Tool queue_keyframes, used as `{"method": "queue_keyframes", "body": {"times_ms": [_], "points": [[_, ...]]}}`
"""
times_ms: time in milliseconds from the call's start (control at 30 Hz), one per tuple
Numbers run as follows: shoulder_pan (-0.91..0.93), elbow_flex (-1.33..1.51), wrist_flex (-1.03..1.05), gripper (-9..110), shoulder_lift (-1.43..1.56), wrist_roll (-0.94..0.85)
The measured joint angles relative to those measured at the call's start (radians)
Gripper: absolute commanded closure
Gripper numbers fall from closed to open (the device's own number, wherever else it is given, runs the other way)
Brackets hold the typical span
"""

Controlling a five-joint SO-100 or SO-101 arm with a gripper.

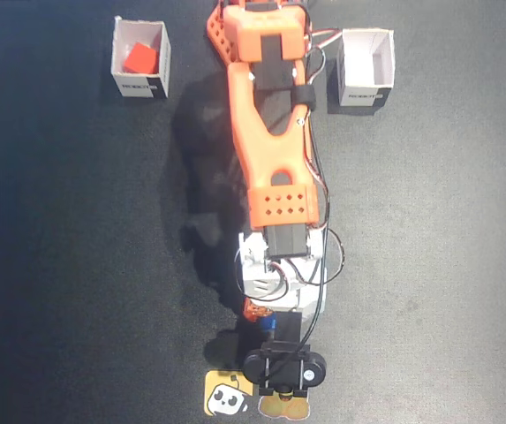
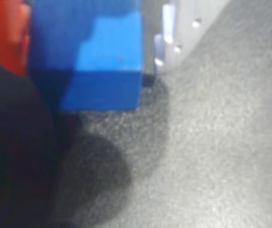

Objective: Put the red cube in the right box and the blue cube in the left box.

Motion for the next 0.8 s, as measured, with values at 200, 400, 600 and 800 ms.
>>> {"method": "queue_keyframes", "body": {"times_ms": [200, 400, 600, 800], "points": [[0.0, 0.0, -0.009, 91, -0.012, 0.0], [0.002, -0.041, 0.02, 93, -0.018, -0.005], [0.014, -0.227, 0.238, 92, -0.023, -0.046], [0.017, -0.21, 0.328, 91, 0.02, -0.067]]}}
